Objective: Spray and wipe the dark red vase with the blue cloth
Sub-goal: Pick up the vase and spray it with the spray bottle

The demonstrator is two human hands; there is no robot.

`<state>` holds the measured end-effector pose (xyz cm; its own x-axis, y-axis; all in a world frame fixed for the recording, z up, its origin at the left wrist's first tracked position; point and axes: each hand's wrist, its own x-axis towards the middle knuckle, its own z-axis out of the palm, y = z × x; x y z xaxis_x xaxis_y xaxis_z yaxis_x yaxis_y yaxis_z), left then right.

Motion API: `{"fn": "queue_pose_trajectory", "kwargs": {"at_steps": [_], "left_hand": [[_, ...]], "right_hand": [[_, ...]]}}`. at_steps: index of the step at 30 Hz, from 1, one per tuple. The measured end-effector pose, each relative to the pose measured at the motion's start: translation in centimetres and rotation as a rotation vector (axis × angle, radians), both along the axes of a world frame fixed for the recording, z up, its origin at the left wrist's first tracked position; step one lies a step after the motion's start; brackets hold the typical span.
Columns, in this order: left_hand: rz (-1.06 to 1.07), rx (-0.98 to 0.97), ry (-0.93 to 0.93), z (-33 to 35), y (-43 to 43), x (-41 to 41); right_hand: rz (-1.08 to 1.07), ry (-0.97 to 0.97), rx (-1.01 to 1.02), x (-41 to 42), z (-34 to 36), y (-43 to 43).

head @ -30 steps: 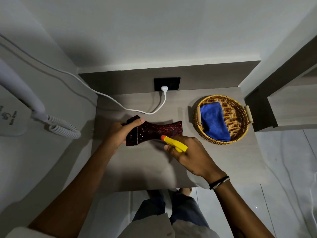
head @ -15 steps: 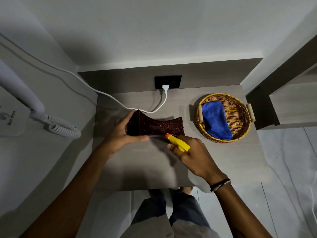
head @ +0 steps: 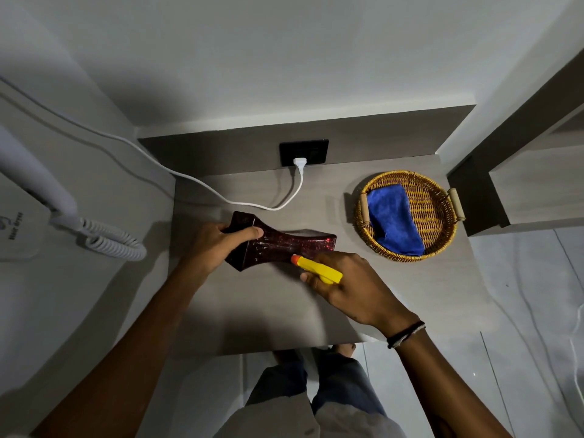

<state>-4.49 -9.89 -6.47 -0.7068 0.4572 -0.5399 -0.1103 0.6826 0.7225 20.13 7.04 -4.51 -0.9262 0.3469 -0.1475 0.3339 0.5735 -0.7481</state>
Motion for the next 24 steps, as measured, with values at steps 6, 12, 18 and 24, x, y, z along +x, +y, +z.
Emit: {"fn": "queue_pose_trajectory", "kwargs": {"at_steps": [6, 12, 18, 24], "left_hand": [[0.057, -0.024, -0.028, 0.3, 0.0, 0.1], [0.015, -0.03, 0.008, 1.5, 0.7, 0.5], [-0.092, 0.05, 0.15, 3.2, 2.1, 1.5], [-0.336, 0.044, 0.341, 5.0, 4.3, 2.8]], "right_hand": [[-0.035, 0.006, 0.028, -0.2, -0.2, -0.2], [-0.203, 0.049, -0.087, 2.1, 0.8, 2.6], [-0.509, 0.134, -0.036, 5.9, 1.9, 12.1], [-0.707, 0.294, 0.097, 6.3, 0.9, 20.1]]}}
